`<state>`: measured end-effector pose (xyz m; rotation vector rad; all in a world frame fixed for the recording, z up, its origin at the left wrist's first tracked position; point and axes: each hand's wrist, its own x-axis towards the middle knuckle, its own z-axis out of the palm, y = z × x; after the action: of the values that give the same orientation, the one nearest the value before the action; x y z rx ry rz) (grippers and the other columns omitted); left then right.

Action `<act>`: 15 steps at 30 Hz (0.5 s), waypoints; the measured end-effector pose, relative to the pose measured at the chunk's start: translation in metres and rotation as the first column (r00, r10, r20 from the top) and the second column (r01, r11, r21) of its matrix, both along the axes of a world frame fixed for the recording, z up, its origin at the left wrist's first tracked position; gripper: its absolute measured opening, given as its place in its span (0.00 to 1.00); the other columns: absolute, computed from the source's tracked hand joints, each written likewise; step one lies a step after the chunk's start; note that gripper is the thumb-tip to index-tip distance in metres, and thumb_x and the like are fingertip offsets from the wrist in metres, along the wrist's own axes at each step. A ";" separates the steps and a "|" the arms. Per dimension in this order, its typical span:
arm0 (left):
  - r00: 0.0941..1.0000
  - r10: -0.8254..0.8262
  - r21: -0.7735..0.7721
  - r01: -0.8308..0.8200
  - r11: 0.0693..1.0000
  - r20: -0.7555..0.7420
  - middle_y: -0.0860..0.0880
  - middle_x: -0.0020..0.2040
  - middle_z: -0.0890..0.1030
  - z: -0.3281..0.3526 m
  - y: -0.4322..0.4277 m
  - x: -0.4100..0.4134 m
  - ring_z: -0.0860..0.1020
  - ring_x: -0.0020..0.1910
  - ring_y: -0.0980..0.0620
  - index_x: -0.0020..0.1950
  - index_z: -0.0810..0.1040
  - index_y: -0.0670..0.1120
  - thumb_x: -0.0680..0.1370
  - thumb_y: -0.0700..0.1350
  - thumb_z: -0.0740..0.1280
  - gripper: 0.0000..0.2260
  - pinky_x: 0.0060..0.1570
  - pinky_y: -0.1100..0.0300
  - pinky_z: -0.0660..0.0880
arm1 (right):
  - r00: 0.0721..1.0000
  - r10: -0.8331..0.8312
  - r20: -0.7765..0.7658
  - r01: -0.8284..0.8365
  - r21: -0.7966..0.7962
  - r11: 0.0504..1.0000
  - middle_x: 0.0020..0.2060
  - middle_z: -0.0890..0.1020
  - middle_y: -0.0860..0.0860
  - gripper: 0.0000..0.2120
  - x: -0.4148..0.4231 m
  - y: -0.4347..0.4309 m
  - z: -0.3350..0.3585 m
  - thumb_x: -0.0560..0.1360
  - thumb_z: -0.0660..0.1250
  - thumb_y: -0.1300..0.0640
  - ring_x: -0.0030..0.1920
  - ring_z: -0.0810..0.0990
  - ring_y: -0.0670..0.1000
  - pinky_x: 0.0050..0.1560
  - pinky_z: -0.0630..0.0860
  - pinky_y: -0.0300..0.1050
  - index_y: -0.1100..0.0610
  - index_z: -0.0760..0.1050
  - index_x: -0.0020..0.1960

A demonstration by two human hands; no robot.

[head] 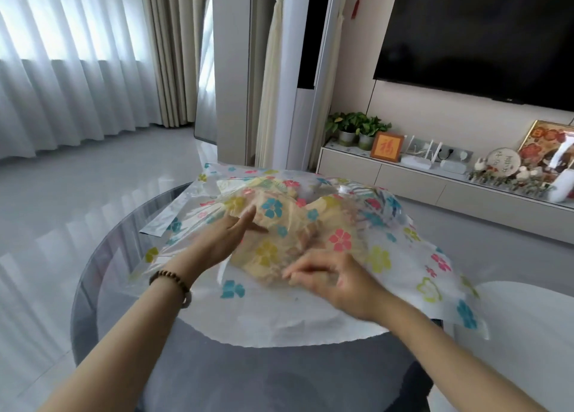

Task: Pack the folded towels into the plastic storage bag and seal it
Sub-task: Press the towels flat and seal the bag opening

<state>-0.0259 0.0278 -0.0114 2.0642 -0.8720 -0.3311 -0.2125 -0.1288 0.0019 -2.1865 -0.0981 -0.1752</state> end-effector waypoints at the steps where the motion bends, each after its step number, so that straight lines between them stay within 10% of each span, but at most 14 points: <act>1: 0.999 0.032 0.023 -0.032 0.999 0.025 0.51 0.72 0.67 -0.005 -0.007 0.001 0.66 0.69 0.49 0.65 0.75 0.54 0.75 0.67 0.47 0.29 0.67 0.50 0.61 | 0.995 -0.059 0.074 0.055 0.047 0.997 0.47 0.85 0.43 0.08 0.006 -0.007 0.012 0.73 0.67 0.48 0.50 0.82 0.41 0.53 0.74 0.31 0.48 0.82 0.48; 4: 0.993 0.067 0.330 -0.096 0.939 0.099 0.50 0.78 0.45 -0.033 -0.020 -0.001 0.39 0.75 0.42 0.76 0.50 0.58 0.71 0.72 0.49 0.36 0.69 0.37 0.39 | 0.939 -0.295 0.176 0.319 -0.132 0.939 0.62 0.79 0.48 0.15 0.038 -0.046 0.019 0.73 0.66 0.42 0.64 0.75 0.46 0.66 0.70 0.48 0.43 0.77 0.59; 6: 0.990 0.083 0.372 -0.121 0.920 0.116 0.49 0.77 0.37 -0.060 -0.025 -0.010 0.31 0.72 0.40 0.76 0.43 0.59 0.67 0.75 0.46 0.41 0.66 0.37 0.31 | 0.875 -0.483 0.011 0.451 -0.379 0.808 0.77 0.57 0.49 0.31 0.052 -0.076 -0.007 0.72 0.64 0.35 0.77 0.52 0.54 0.75 0.50 0.60 0.40 0.61 0.72; 9: 0.974 0.146 0.332 -0.197 0.922 0.174 0.53 0.74 0.31 -0.099 -0.026 -0.023 0.28 0.71 0.42 0.75 0.39 0.59 0.65 0.76 0.45 0.43 0.67 0.36 0.32 | 0.751 -0.636 -0.176 0.502 -0.474 0.723 0.77 0.37 0.51 0.45 0.049 -0.099 -0.074 0.66 0.62 0.27 0.77 0.36 0.59 0.75 0.39 0.61 0.34 0.42 0.74; 15: 0.944 0.193 0.335 -0.279 0.900 0.268 0.58 0.74 0.29 -0.156 -0.009 -0.025 0.24 0.69 0.46 0.74 0.36 0.61 0.64 0.78 0.44 0.44 0.68 0.44 0.31 | 0.795 -0.578 -0.182 0.429 -0.505 0.749 0.76 0.31 0.55 0.51 0.038 -0.096 -0.156 0.60 0.58 0.21 0.76 0.31 0.54 0.75 0.39 0.57 0.32 0.30 0.71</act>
<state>-0.0505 0.0184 -0.1675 2.5721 -0.7168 -0.1298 -0.1745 -0.2249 -0.1540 -2.6212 0.7393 -0.0950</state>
